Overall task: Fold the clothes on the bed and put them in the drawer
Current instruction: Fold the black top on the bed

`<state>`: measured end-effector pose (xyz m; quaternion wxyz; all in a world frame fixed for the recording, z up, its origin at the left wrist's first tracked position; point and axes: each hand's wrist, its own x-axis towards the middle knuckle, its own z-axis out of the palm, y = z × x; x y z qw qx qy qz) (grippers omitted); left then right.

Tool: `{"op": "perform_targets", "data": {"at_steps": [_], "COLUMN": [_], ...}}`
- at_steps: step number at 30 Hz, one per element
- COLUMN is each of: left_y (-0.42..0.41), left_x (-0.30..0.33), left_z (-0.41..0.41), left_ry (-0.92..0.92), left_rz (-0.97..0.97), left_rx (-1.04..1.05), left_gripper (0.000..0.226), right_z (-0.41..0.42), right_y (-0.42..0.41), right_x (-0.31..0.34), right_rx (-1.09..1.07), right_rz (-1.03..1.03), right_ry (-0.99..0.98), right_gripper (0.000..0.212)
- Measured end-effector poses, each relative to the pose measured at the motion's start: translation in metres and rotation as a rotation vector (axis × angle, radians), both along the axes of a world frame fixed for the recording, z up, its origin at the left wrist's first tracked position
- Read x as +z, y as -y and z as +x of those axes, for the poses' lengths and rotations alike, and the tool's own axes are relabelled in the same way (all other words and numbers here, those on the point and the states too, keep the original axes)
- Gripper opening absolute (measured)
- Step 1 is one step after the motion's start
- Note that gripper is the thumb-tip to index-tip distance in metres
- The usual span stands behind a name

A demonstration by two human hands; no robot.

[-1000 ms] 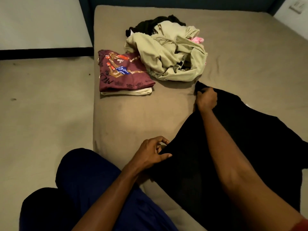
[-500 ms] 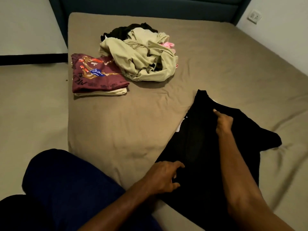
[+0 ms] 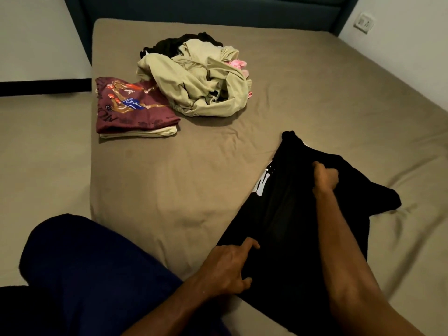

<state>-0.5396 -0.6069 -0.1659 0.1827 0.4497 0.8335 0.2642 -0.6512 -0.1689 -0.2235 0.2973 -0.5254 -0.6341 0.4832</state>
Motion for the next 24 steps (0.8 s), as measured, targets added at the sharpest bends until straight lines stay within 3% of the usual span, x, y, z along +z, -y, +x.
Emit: {"op": "perform_targets", "data": {"at_steps": [4, 6, 8, 9, 11, 14, 16, 18, 21, 24], "left_y": [0.004, 0.008, 0.009, 0.009, 0.006, 0.000, -0.001, -0.001, -0.002, 0.007], "left_x": [0.003, 0.003, 0.005, 0.005, 0.006, -0.001, -0.009, -0.012, -0.013, -0.016], "left_z": [-0.009, -0.012, -0.013, -0.011, -0.009, -0.018, -0.034, -0.048, -0.060, -0.063], "left_ry": [0.201, 0.264, 0.235, 0.211, 0.195, 0.077, -0.047, -0.049, 0.093, 0.305], "left_rz": [0.121, 0.142, 0.106, 0.093, 0.123, 0.243, 0.214, 0.131, 0.107, 0.211], "left_rx": [0.002, -0.037, -0.066, -0.055, 0.073, 0.457, 0.594, 0.626, 0.675, 0.741], "left_gripper": [0.063, 0.062, 0.064, 0.065, 0.063, 0.040, 0.036, 0.039, 0.032, 0.025], "right_z": [0.008, 0.018, 0.029, 0.035, 0.041, 0.039, 0.033, 0.030, 0.034, 0.040], "right_y": [0.034, 0.037, 0.041, 0.049, 0.064, 0.086, 0.101, 0.123, 0.153, 0.155], "right_x": [0.042, 0.052, 0.058, 0.063, 0.072, 0.083, 0.081, 0.071, 0.047, 0.024], "right_rx": [-0.029, -0.108, -0.100, -0.052, -0.024, -0.017, 0.072, 0.245, 0.468, 0.524], "right_rz": [0.072, 0.107, 0.129, 0.146, 0.257, 0.614, 0.763, 0.789, 0.768, 0.756], "right_ry": [0.006, -0.004, 0.147, 0.286, 0.508, 0.616, 0.600, 0.492, 0.454, 0.486], "right_gripper": [0.037, 0.026, 0.011, 0.017, 0.029, 0.039, 0.032, 0.022, 0.025, 0.039]}}
